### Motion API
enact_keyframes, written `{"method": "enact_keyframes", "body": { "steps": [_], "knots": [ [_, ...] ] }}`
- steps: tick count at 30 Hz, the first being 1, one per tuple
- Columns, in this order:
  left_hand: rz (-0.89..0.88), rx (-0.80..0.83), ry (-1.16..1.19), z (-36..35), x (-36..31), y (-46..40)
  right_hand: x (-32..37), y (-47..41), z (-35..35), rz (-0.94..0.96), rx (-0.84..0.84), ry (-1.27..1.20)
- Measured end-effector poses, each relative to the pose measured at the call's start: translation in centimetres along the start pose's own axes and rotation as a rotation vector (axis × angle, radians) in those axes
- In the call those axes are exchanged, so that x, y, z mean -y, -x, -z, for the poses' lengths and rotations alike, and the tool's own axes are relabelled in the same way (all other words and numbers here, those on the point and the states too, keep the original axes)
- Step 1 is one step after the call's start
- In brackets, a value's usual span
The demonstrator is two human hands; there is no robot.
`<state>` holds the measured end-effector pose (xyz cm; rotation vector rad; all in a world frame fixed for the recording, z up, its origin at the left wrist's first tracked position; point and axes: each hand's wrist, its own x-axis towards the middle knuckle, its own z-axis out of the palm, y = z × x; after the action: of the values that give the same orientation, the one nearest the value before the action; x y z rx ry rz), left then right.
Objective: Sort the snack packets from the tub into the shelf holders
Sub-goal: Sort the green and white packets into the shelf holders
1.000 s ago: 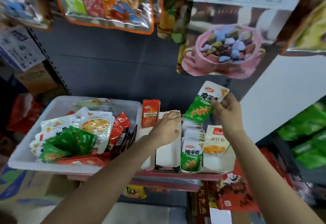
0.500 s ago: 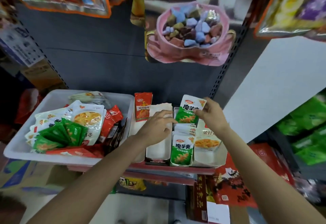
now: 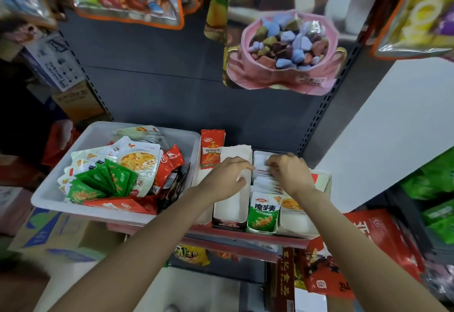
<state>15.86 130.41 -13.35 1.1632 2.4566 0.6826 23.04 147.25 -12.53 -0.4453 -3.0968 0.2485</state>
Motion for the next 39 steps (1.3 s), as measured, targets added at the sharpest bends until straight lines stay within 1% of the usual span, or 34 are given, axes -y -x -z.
{"method": "enact_keyframes", "body": {
  "steps": [3,5,7,10,12,15,17,20,21,23,27,29,34,36,39],
  "knots": [
    [0.037,-0.138,0.041,1.3,0.7,1.3,1.4,0.1,0.4,-0.001,-0.139,-0.168],
    [0.070,-0.260,0.054,2.3,1.4,2.8,3.2,0.0,0.5,-0.009,-0.152,-0.390],
    [0.109,-0.377,0.034,3.8,2.9,4.5,5.8,-0.4,0.6,-0.006,-0.106,-0.586],
    [0.204,-0.532,-0.015,6.4,6.5,7.0,10.7,-1.1,0.1,0.040,-0.034,-0.749],
    [0.301,-0.588,-0.023,8.2,9.5,8.7,14.3,-1.8,-0.7,0.067,0.014,-0.824],
    [0.498,-0.574,-0.035,10.4,14.3,11.1,20.0,-3.3,-2.6,0.119,0.100,-0.771],
    [0.586,-0.484,-0.058,11.5,17.5,12.6,23.4,-4.3,-4.1,0.147,0.178,-0.761],
    [0.610,-0.209,-0.065,12.5,20.9,14.5,27.5,-5.7,-6.3,0.138,0.304,-0.715],
    [0.603,-0.141,-0.081,12.7,21.8,15.0,28.5,-6.1,-6.9,0.134,0.347,-0.689],
    [0.581,-0.083,-0.078,12.8,22.9,15.4,30.0,-6.8,-7.6,0.124,0.407,-0.666],
    [0.546,-0.112,-0.007,12.6,24.5,15.8,31.0,-7.6,-8.8,0.078,0.387,-0.680],
    [0.523,-0.167,-0.003,12.6,24.6,16.0,30.6,-7.9,-9.2,0.030,0.362,-0.742],
    [0.460,-0.366,0.124,12.5,23.9,15.5,29.4,-7.3,-7.7,-0.181,0.357,-1.102],
    [0.437,-0.393,0.146,12.3,23.3,14.9,28.6,-7.1,-7.0,-0.222,0.278,-1.204],
    [0.428,-0.350,0.216,11.9,21.5,13.7,27.0,-6.7,-5.6,-0.228,0.109,-1.294]
  ]
}}
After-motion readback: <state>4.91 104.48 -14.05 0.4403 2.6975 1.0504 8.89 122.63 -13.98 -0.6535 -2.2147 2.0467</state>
